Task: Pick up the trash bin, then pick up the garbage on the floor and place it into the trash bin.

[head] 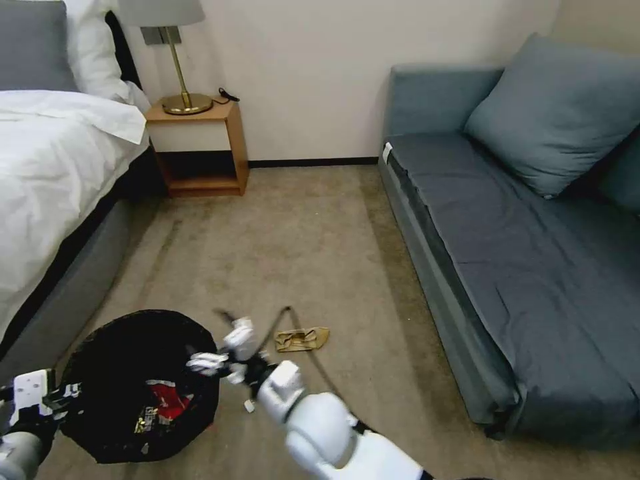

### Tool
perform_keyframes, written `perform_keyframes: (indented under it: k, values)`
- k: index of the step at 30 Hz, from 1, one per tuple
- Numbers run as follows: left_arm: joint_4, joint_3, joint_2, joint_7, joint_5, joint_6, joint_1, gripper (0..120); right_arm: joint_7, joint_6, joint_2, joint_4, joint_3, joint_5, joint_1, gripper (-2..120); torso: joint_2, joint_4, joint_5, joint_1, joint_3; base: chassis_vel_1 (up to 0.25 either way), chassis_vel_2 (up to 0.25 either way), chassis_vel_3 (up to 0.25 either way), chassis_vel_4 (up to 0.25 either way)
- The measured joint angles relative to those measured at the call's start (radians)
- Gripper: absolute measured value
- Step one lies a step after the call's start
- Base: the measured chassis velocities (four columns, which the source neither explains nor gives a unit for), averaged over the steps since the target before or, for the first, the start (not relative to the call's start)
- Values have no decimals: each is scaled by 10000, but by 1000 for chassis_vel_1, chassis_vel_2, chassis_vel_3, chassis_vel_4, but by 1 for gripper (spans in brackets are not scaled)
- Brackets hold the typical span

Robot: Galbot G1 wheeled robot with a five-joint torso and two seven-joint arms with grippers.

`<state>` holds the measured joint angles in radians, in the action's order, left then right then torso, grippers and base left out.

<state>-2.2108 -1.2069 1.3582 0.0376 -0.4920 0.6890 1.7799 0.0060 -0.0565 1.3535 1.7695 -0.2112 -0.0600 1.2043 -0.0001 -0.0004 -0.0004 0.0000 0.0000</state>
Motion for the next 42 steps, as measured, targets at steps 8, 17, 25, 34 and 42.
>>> perform_keyframes:
  k: [8,17,25,34,42]
  values:
    - [128,-38,-81,-2,-32,0,9,4,5,-537,-941,703,1821,-723,1556,100,0,-1,9,0,-1,0,0,0,0]
    - [122,-112,-130,-1,-75,2,-41,4,-79,-755,-1240,864,2181,-639,1773,100,1,4,8,-1,-1,0,0,0,0]
    - [200,-412,-251,-1,-279,33,-91,4,-204,-730,-1313,462,1872,-451,1677,100,0,5,6,0,-1,-10,12,13,-13]
    - [384,-574,-380,0,-414,81,-380,4,-451,-507,-1855,-42,1342,-284,1286,100,0,4,4,0,0,-94,83,93,-87]
    - [537,-665,-410,2,-434,85,-498,4,-1850,-401,-2428,-1021,360,-307,25,100,0,4,4,0,0,-63,45,62,-49]
